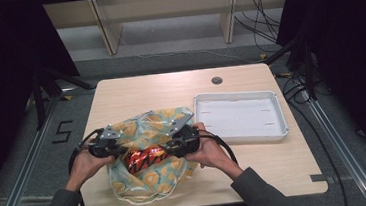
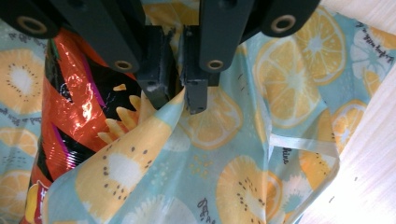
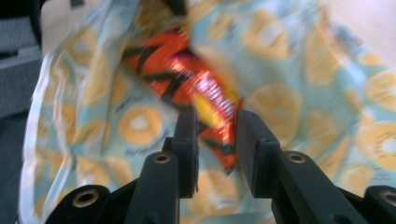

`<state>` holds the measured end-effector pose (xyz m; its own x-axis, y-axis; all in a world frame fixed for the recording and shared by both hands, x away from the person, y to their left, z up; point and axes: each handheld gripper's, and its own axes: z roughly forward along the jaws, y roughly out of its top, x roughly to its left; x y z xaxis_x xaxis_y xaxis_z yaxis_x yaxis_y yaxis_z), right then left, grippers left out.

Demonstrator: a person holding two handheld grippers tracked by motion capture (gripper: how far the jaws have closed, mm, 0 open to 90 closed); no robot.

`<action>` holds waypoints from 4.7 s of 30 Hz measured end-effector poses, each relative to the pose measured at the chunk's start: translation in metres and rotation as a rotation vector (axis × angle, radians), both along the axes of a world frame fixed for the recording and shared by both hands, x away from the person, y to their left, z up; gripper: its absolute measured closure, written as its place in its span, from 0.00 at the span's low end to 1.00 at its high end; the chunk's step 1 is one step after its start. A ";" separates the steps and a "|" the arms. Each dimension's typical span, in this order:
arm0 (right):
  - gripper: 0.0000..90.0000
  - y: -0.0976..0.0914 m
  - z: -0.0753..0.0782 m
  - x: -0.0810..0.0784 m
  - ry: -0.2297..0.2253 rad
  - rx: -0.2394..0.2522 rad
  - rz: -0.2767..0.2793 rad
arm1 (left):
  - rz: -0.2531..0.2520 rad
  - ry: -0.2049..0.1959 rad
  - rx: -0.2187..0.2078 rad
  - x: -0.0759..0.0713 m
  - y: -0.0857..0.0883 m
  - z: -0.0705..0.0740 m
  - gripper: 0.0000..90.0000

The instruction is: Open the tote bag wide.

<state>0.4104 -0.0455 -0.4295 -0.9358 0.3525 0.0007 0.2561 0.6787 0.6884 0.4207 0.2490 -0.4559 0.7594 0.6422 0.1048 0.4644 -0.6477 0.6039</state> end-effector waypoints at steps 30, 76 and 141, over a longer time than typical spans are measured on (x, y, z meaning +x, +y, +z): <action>0.86 -0.005 -0.022 0.021 0.043 -0.035 -0.070 | -0.080 0.006 -0.139 -0.071 -0.023 0.057 0.57; 0.82 -0.026 -0.013 0.026 0.059 0.016 -0.118 | -0.142 0.045 0.012 -0.059 -0.019 0.050 0.98; 0.82 -0.010 0.029 -0.004 -0.006 0.283 0.018 | -0.061 0.104 -0.362 -0.047 0.017 0.096 0.94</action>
<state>0.4068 -0.0559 -0.4000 -0.9422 0.3226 0.0909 0.2410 0.4635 0.8527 0.3737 0.2663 -0.3598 0.7919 0.5768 -0.2002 0.5024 -0.4293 0.7505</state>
